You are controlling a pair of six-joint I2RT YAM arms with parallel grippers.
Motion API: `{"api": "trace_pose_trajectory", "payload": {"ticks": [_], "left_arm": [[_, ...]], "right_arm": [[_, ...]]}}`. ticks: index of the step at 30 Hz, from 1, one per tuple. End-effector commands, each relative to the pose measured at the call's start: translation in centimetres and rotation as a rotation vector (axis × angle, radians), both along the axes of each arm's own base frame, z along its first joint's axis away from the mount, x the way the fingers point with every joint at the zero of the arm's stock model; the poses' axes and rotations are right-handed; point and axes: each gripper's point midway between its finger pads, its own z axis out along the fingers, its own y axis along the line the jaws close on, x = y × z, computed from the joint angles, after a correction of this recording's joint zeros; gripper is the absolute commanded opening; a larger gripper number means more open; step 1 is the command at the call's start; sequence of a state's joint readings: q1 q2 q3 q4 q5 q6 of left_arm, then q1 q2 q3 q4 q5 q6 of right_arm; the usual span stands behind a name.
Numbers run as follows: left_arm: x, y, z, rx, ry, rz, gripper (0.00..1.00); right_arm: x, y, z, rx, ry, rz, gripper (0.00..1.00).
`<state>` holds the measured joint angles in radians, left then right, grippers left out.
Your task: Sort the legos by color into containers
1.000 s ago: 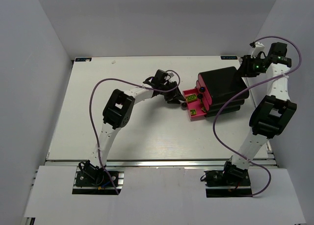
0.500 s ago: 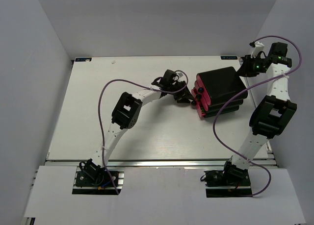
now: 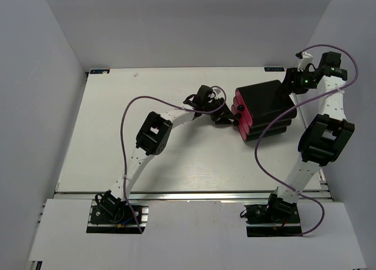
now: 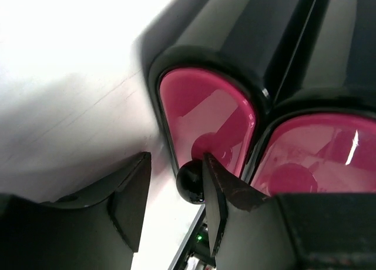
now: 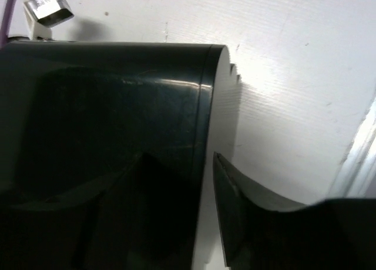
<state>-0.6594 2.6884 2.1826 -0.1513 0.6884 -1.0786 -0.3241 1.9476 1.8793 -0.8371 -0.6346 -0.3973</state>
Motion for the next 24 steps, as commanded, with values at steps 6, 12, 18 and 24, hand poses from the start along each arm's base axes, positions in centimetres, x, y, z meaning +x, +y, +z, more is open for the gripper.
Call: {"api": "trace_pose_trajectory", "payload": {"ticks": [6, 12, 18, 24], "left_arm": [[2.0, 6.8, 2.7, 0.145, -0.066, 0.246, 0.61], [5.0, 12.4, 6.3, 0.173, -0.133, 0.399, 0.70], [5.2, 16.4, 11.4, 0.176, -0.329, 0.358, 0.81], [0.9, 20.2, 19.4, 0.223, -0.645, 0.263, 0.93]], "right_arm": [[0.0, -2.6, 1.2, -0.107, 0.022, -0.085, 0.89], [1.5, -5.2, 6.0, -0.256, -0.129, -0.133, 0.89], [0.1, -1.5, 11.1, -0.308, -0.294, 0.043, 0.89], [-4.6, 8.3, 12.8, -0.173, -0.312, 0.292, 0.89]]}}
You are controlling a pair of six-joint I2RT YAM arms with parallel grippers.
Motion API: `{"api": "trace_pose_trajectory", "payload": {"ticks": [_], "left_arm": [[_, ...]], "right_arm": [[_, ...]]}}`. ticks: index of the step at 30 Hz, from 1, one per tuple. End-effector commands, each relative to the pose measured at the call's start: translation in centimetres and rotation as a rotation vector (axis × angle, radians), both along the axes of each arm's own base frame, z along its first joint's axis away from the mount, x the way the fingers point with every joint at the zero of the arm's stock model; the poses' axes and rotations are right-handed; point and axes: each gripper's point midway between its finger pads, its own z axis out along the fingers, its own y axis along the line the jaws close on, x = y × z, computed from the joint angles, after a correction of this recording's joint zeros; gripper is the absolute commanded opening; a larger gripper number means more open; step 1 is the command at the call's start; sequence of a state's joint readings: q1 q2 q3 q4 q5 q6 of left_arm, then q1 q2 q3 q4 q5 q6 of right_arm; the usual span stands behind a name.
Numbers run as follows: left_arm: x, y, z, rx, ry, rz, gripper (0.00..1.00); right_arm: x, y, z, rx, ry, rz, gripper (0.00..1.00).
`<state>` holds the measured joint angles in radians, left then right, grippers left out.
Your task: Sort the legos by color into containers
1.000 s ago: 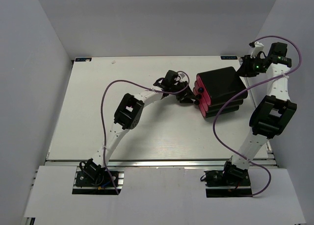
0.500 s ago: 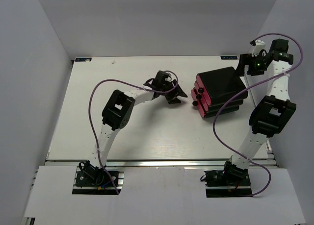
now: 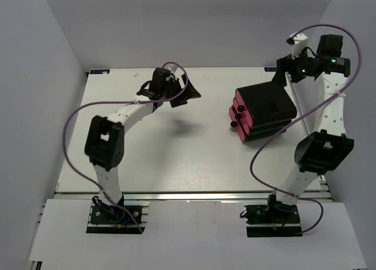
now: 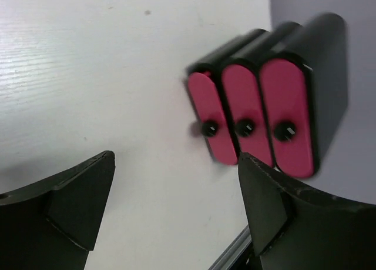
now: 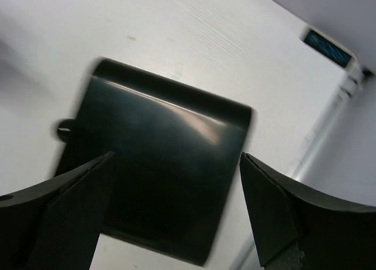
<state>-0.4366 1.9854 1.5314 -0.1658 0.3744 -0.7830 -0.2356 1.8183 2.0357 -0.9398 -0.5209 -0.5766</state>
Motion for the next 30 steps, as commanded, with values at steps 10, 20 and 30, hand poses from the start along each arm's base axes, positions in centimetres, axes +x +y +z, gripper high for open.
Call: {"api": "trace_pose_trajectory", "payload": {"ticks": [10, 20, 30], "left_arm": [[-9.7, 4.4, 9.8, -0.046, -0.360, -0.079, 0.78], [-9.9, -5.4, 2.2, -0.324, -0.027, -0.290, 0.21], [-7.4, -14.5, -6.0, -0.186, 0.220, -0.375, 0.18]], "right_arm": [[-4.4, 10.9, 4.0, 0.065, -0.073, 0.260, 0.89], [-5.1, 8.7, 2.4, 0.025, -0.157, 0.100, 0.89], [-3.4, 3.3, 4.9, 0.051, -0.268, -0.178, 0.53]]}}
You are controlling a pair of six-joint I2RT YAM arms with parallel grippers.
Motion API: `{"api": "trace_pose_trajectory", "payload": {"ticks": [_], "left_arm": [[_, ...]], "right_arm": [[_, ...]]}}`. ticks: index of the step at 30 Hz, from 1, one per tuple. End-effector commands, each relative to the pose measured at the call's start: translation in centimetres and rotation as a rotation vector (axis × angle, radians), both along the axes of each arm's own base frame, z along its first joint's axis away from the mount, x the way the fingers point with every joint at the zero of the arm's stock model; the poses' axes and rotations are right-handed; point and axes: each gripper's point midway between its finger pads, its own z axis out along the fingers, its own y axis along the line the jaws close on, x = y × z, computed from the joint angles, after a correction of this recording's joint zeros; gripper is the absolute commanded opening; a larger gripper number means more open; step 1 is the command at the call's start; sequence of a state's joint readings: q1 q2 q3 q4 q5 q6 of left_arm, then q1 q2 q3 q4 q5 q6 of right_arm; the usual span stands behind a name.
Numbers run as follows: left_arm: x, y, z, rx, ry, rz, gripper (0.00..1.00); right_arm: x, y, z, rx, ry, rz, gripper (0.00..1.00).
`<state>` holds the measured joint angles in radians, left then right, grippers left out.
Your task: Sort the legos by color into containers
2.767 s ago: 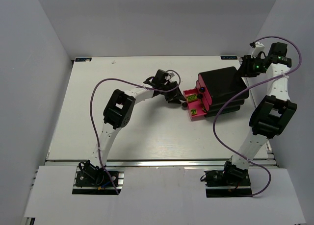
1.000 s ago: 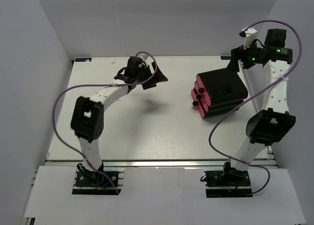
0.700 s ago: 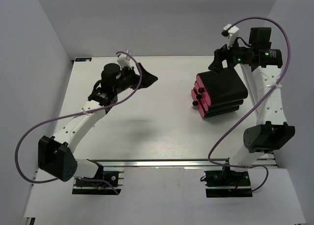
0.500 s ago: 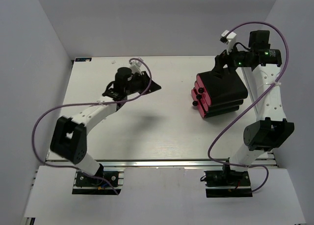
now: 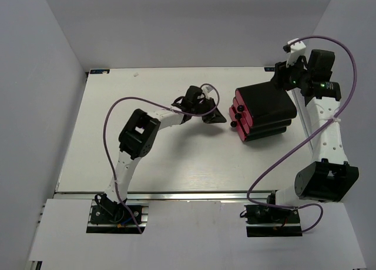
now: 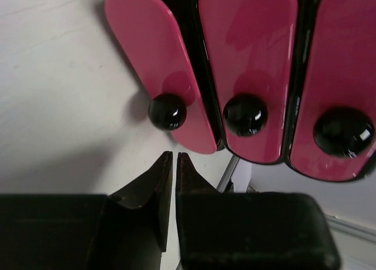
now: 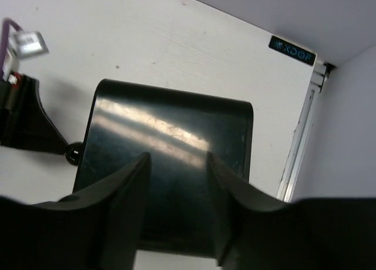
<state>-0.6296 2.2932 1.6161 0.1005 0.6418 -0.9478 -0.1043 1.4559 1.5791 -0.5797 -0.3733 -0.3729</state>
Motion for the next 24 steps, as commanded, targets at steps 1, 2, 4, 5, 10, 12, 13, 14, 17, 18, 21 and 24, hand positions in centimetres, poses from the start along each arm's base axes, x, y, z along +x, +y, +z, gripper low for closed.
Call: {"api": "trace_pose_trajectory", "payload": {"ticks": [1, 2, 4, 5, 10, 12, 13, 14, 17, 18, 21, 24], "left_arm": [[-1.0, -1.7, 0.4, 0.038, 0.054, -0.050, 0.18], [-1.7, -1.9, -0.5, 0.067, 0.084, -0.060, 0.18], [-1.0, -2.1, -1.5, 0.100, 0.094, -0.048, 0.16], [-1.6, -2.4, -2.0, 0.118, 0.105, -0.060, 0.15], [-1.7, -3.0, -2.6, 0.136, 0.106, -0.071, 0.14], [-1.9, -3.5, -2.8, 0.134, 0.107, -0.081, 0.14], [-1.7, -3.9, -2.8, 0.128, 0.105, -0.084, 0.14], [-1.6, -4.1, -2.7, 0.121, 0.110, -0.086, 0.14], [-1.1, -5.3, -2.4, 0.095, 0.101, -0.095, 0.15], [-0.9, -5.6, -2.2, 0.088, 0.095, -0.094, 0.15], [-0.4, -6.2, -2.2, 0.072, 0.101, -0.094, 0.15], [-0.3, -6.4, -1.9, 0.060, 0.098, -0.092, 0.16]], "right_arm": [[0.4, -1.3, 2.8, 0.032, -0.107, -0.079, 0.45], [0.3, -1.3, 2.9, 0.039, -0.107, -0.077, 0.31], [0.3, -1.4, 2.7, 0.055, -0.097, -0.082, 0.18], [0.3, -1.7, 2.7, 0.061, -0.095, -0.087, 0.07], [0.4, -1.9, 2.8, 0.077, -0.095, -0.095, 0.00], [0.5, -2.0, 2.5, 0.080, -0.088, -0.096, 0.00], [0.5, -2.2, 2.6, 0.081, -0.089, -0.098, 0.00], [0.4, -2.1, 2.5, 0.082, -0.086, -0.097, 0.00], [0.4, -2.2, 2.3, 0.081, -0.080, -0.098, 0.01], [0.4, -2.3, 2.2, 0.079, -0.077, -0.099, 0.01], [0.2, -2.4, 1.9, 0.075, -0.072, -0.100, 0.02], [0.2, -2.6, 1.6, 0.066, -0.069, -0.102, 0.02]]}}
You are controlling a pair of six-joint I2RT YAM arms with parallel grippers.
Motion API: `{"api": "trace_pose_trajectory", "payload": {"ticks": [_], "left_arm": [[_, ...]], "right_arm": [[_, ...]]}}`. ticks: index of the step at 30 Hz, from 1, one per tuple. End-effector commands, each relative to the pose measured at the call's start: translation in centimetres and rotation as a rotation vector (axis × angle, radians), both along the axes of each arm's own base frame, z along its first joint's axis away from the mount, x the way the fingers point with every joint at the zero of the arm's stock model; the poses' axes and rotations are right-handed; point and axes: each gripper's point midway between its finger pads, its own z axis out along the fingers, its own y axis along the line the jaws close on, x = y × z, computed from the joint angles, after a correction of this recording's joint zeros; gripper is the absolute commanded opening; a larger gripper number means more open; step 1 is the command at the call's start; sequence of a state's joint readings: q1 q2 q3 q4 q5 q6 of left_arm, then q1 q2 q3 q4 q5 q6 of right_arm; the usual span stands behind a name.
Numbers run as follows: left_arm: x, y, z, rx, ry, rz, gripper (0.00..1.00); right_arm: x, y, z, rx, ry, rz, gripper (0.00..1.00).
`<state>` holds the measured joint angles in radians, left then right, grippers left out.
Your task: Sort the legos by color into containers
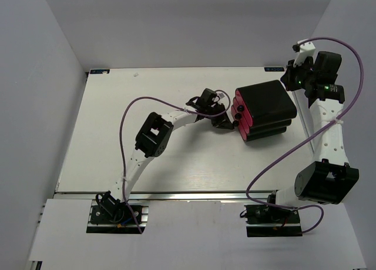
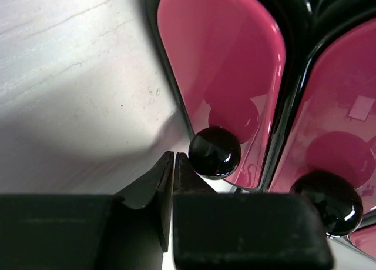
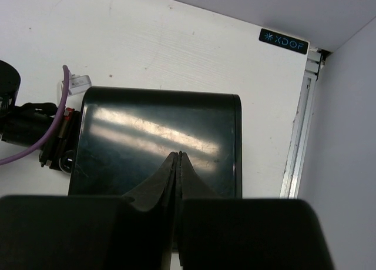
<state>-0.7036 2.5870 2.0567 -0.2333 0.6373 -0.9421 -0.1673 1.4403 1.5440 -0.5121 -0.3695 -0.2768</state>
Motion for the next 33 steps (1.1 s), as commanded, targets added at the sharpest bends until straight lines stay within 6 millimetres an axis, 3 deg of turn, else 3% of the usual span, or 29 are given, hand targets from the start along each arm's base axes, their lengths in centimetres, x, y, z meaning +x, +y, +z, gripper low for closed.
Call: {"api": "trace_pose_trajectory", "payload": {"ticks": [1, 5, 8, 9, 10, 12, 13, 15, 16, 19, 21, 23, 24, 25, 26, 27, 28, 32, 33], "left_arm": [[0.0, -1.0, 3.0, -0.052, -0.034, -0.020, 0.16], [-0.8, 0.3, 2.3, 0.014, -0.020, -0.008, 0.17], [-1.3, 3.8, 1.0, 0.102, 0.001, 0.073, 0.21], [-2.3, 5.8, 0.4, 0.141, 0.023, 0.102, 0.23], [-2.1, 6.5, 0.3, 0.156, -0.002, 0.144, 0.33], [-1.6, 8.3, 0.0, 0.180, -0.008, 0.195, 0.42], [-1.8, 8.8, 0.2, 0.185, -0.018, 0.209, 0.55], [-1.3, 9.2, 0.6, 0.179, -0.035, 0.221, 0.65], [-1.1, 9.1, 1.3, 0.164, -0.061, 0.217, 0.68], [-0.3, 9.4, 2.4, 0.153, -0.116, 0.212, 0.77], [0.3, 9.9, 3.5, 0.146, -0.157, 0.215, 0.78], [1.3, 11.0, 5.1, 0.144, -0.223, 0.216, 0.84], [1.4, 11.2, 5.5, 0.151, -0.248, 0.216, 0.98], [2.3, 12.4, 5.9, 0.163, -0.286, 0.220, 0.98], [2.6, 13.0, 6.2, 0.171, -0.304, 0.219, 0.98], [2.8, 13.6, 7.6, 0.166, -0.334, 0.226, 0.98], [3.0, 14.3, 8.2, 0.176, -0.366, 0.219, 0.98], [3.8, 18.0, 11.6, 0.174, -0.468, 0.253, 0.98], [3.5, 18.8, 11.6, 0.182, -0.472, 0.261, 0.98]], "right_arm": [[-0.3, -0.3, 1.3, -0.012, -0.053, 0.001, 0.03], [-0.5, -0.2, 0.8, -0.030, -0.040, 0.021, 0.06], [-0.9, 0.0, 0.5, -0.059, -0.029, 0.052, 0.16], [-1.0, -0.1, 0.7, -0.076, -0.033, 0.061, 0.16], [-1.6, 1.3, 1.1, -0.079, -0.058, 0.164, 0.28], [-2.5, 2.3, 1.1, -0.092, -0.057, 0.238, 0.37], [-2.9, 3.0, 2.0, -0.094, -0.085, 0.292, 0.46], [-3.4, 3.3, 2.0, -0.126, -0.091, 0.335, 0.54], [-3.5, 4.0, 3.2, -0.121, -0.123, 0.374, 0.63], [-3.4, 4.3, 3.8, -0.110, -0.124, 0.390, 0.80], [-3.3, 4.5, 4.7, -0.092, -0.121, 0.385, 0.84], [-2.7, 4.1, 5.5, -0.076, -0.110, 0.353, 0.86], [-2.5, 4.1, 5.9, -0.065, -0.103, 0.341, 0.87], [-2.2, 4.1, 4.8, -0.006, -0.028, 0.312, 0.89], [-2.2, 4.3, 5.0, 0.016, -0.005, 0.312, 0.89], [-2.2, 4.4, 6.8, 0.019, -0.024, 0.310, 0.89], [-2.1, 4.6, 5.8, 0.055, 0.041, 0.299, 0.89], [-2.1, 4.5, 6.3, 0.094, 0.069, 0.223, 0.89], [-2.2, 4.6, 6.2, 0.106, 0.077, 0.212, 0.89]]}}
